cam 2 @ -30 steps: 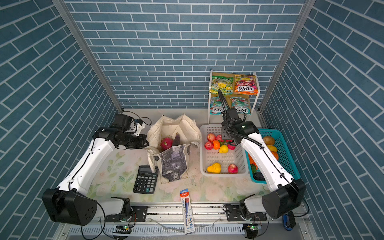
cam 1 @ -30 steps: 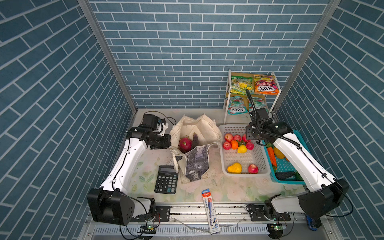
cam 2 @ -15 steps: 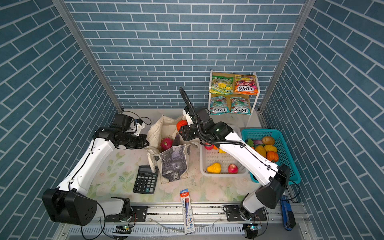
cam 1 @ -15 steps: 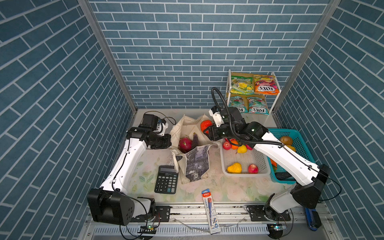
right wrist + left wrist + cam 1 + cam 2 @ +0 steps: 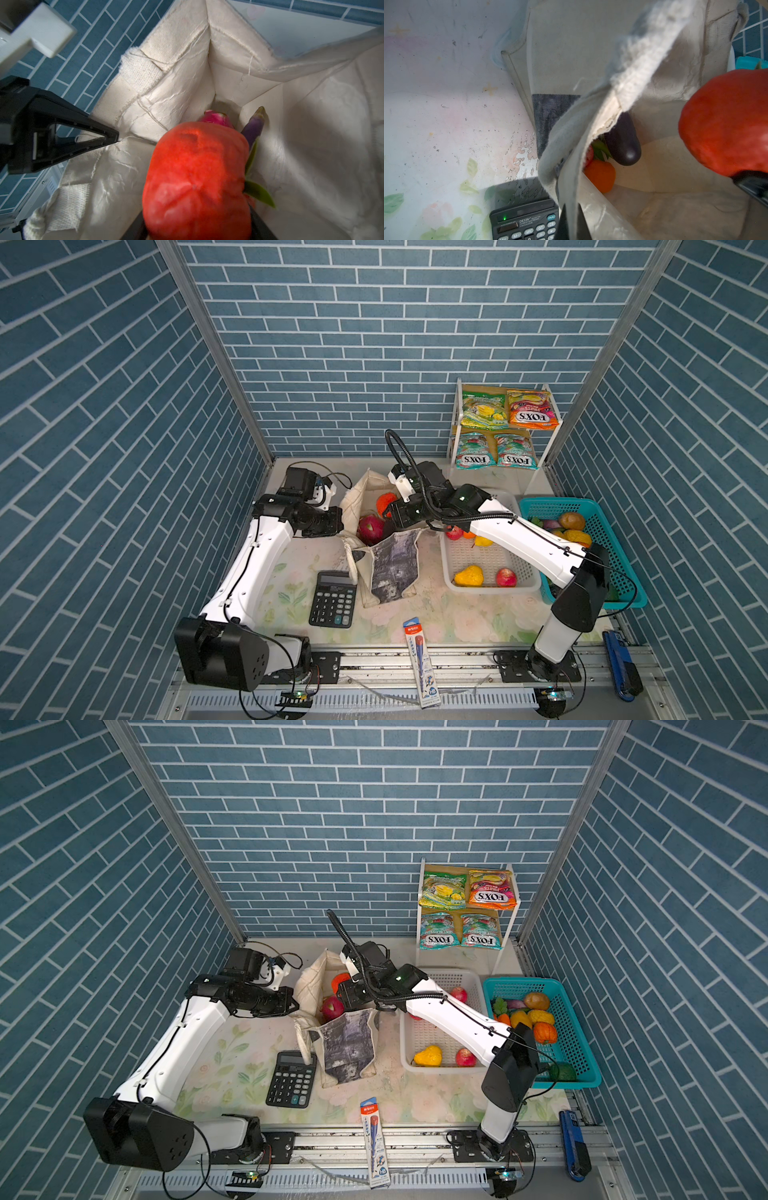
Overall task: Place the food into the grocery bag and tie it
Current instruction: 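Carry the red pepper with the right gripper toward the tote bag, then lower the red pepper into the bag and open the right gripper, then lift the right gripper out of the bag and move over the teal basket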
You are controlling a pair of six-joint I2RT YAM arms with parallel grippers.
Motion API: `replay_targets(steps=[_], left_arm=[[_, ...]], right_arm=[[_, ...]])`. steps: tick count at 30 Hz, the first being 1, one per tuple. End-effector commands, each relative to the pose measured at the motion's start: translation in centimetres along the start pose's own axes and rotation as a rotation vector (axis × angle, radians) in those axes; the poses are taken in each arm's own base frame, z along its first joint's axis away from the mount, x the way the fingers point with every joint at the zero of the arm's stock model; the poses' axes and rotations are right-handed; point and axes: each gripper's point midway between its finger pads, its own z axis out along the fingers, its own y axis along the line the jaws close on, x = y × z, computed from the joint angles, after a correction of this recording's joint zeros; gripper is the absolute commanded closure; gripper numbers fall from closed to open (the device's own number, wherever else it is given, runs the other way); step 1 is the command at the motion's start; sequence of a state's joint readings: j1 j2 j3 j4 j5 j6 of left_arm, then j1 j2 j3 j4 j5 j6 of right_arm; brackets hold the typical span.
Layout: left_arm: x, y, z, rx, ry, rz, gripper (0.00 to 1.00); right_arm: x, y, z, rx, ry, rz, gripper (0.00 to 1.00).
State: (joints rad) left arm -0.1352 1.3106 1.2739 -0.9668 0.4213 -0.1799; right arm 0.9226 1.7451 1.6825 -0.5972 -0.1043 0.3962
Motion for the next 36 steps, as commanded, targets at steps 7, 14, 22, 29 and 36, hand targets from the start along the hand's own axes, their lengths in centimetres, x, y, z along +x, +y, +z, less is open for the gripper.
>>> replay_targets(steps=[7,14,22,29,36], left_arm=[[0.2,-0.1,-0.1,0.011,-0.007,0.0,1.0],[0.3,0.0,0.0,0.011,-0.003,0.0,1.0],[0.2,-0.1,-0.6,0.002,-0.016,0.001,1.0],[0.3,0.0,-0.9,-0.009,-0.021,0.001,1.0],[0.1,-0.2,-1.1,-0.006,-0.027,-0.004,1.0]], right_arm=[[-0.2,0.3,2.0,0.009,0.02,-0.003,0.47],[-1.0,0.2,0.6,0.045,-0.009,-0.043,0.01],[-4.1,-1.2,-7.8,0.196,-0.169,-0.162,0.01],[-3.4,-7.6,-17.0,0.57,-0.316,-0.253,0.01],[1.8,-18.3,-23.1,0.978,-0.309,-0.075,0.01]])
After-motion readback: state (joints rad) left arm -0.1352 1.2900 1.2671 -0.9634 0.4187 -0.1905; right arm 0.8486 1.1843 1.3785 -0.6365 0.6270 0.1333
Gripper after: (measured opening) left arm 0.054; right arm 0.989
